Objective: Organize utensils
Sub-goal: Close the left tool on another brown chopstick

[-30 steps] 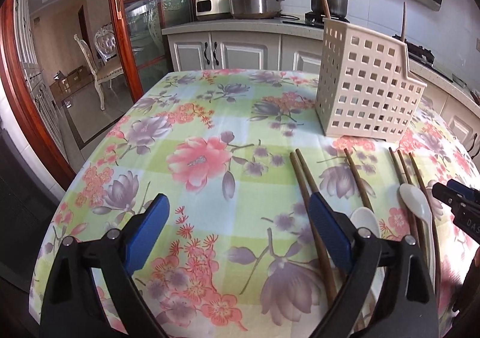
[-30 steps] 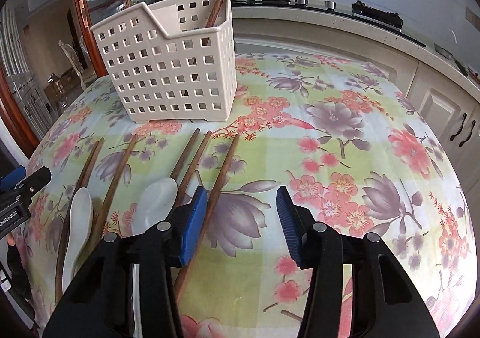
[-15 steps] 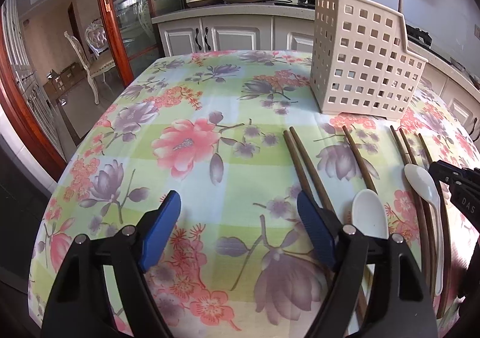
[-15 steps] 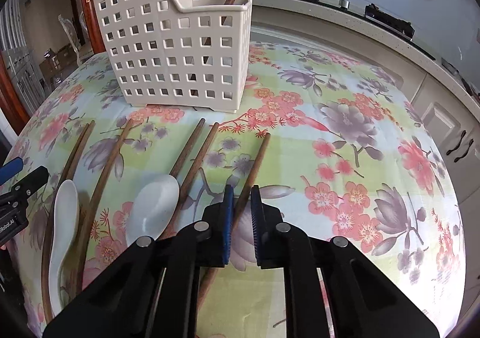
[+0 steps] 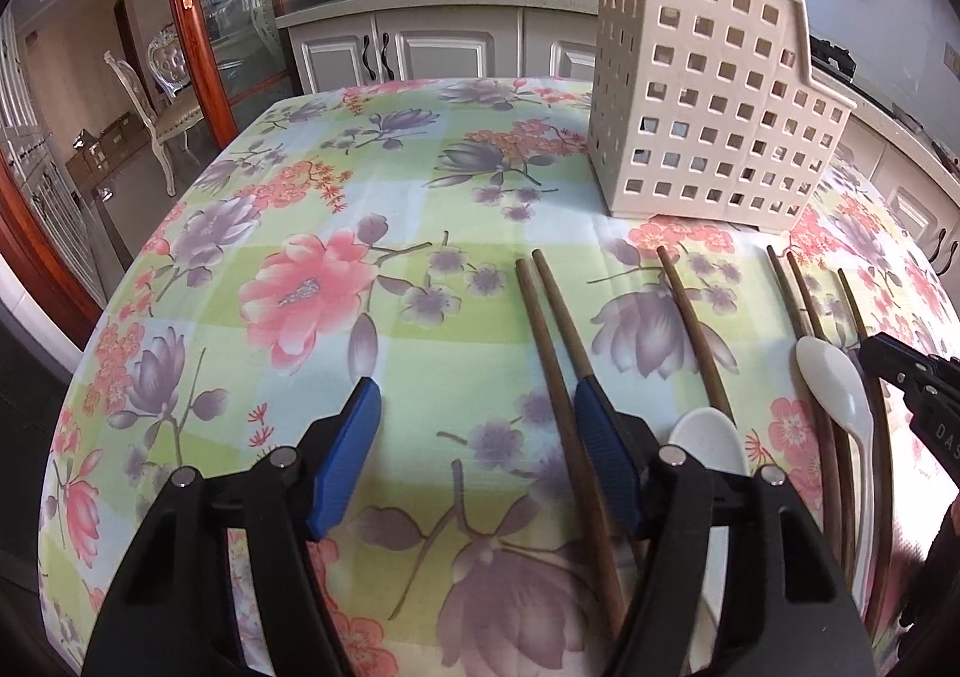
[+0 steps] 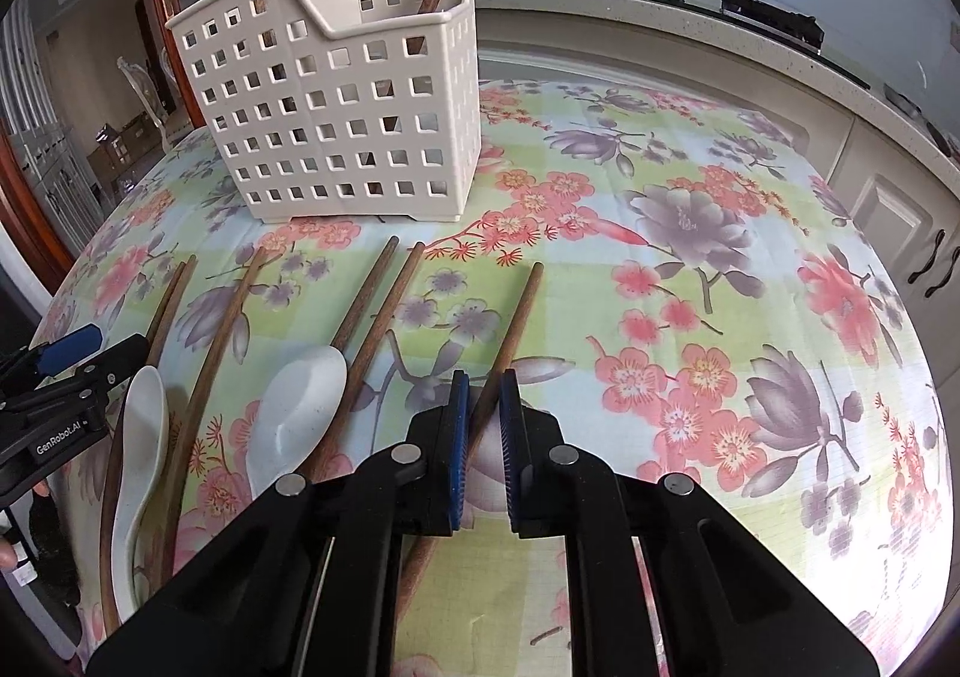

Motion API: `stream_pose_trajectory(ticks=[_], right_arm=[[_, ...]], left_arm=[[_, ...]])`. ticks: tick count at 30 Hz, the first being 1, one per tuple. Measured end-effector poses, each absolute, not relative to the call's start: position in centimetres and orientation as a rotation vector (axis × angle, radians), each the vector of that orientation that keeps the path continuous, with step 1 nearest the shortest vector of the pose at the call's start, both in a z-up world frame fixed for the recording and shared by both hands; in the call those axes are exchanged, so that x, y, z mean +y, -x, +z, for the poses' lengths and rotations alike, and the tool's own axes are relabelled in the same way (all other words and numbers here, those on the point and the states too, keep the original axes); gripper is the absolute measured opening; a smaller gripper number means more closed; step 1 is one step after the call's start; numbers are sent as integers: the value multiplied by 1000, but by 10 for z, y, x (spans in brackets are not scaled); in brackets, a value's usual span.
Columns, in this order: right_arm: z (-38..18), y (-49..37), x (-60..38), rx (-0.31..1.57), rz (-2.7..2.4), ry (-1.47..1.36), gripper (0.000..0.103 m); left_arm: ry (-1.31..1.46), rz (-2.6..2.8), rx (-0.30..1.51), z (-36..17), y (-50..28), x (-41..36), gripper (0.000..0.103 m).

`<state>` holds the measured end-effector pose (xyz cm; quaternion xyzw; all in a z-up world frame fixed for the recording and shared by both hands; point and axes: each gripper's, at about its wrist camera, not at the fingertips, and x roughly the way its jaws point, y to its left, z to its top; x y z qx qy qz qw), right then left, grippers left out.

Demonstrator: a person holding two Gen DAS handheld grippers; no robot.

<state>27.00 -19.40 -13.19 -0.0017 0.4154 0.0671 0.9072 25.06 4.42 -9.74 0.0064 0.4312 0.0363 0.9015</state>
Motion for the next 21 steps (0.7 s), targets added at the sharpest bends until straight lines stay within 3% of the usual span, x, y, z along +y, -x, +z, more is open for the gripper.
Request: stream_pose_trajectory(ticks=[4,7,9,21], right_arm=[[-132,-270,-195,858,143,-7,11],[-132,-271,-195,858,142,-6,11],[-132,-271,-195,858,142,-4,11],[-132,-272,-189,858,124,37,11]], left_arm=[[10,63,897,-98,-253,47,58],[2,50,899,-98,-256,46,50],[-3,41,899,-97,-257,46,38],[-51,2,881,-97,-258,34,11]])
